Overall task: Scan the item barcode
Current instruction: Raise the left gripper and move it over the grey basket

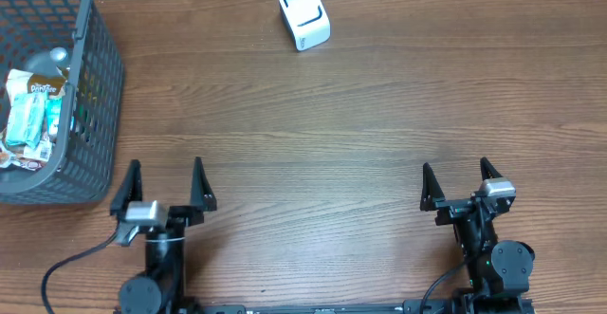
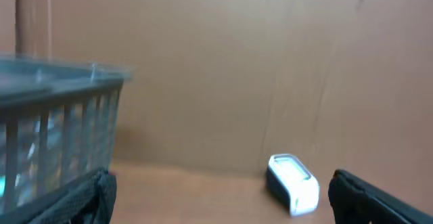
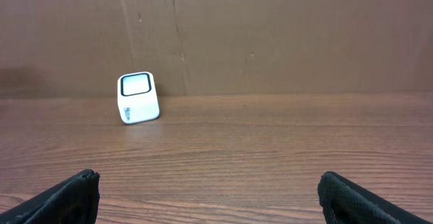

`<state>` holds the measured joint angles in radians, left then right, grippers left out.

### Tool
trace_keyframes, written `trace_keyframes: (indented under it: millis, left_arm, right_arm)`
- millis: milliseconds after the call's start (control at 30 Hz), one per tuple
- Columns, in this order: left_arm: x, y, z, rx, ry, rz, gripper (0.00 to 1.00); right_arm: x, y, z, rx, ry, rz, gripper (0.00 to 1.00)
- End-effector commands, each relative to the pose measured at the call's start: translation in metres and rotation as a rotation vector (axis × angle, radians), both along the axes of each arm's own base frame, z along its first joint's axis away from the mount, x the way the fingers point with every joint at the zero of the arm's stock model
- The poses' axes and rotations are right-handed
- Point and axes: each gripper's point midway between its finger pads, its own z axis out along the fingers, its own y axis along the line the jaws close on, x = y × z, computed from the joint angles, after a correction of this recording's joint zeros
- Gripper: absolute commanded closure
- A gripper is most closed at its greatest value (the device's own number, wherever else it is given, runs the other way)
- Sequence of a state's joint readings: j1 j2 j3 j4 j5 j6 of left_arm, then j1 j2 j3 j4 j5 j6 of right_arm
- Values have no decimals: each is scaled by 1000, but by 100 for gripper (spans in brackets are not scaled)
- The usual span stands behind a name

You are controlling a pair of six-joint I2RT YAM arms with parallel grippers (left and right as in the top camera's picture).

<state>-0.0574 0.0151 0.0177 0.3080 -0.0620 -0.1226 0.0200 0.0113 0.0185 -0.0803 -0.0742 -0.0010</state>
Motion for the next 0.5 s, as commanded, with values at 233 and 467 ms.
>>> trace_keyframes:
  millis: [233,467]
  left_arm:
    - [-64,-15,134,111,-331,-56,0]
    - [-118,-14,207,121,-485,-53,0]
  right_arm:
    - [0,-1,-3,-4,-1,-6,0]
    - [0,-1,-3,-4,-1,-6,0]
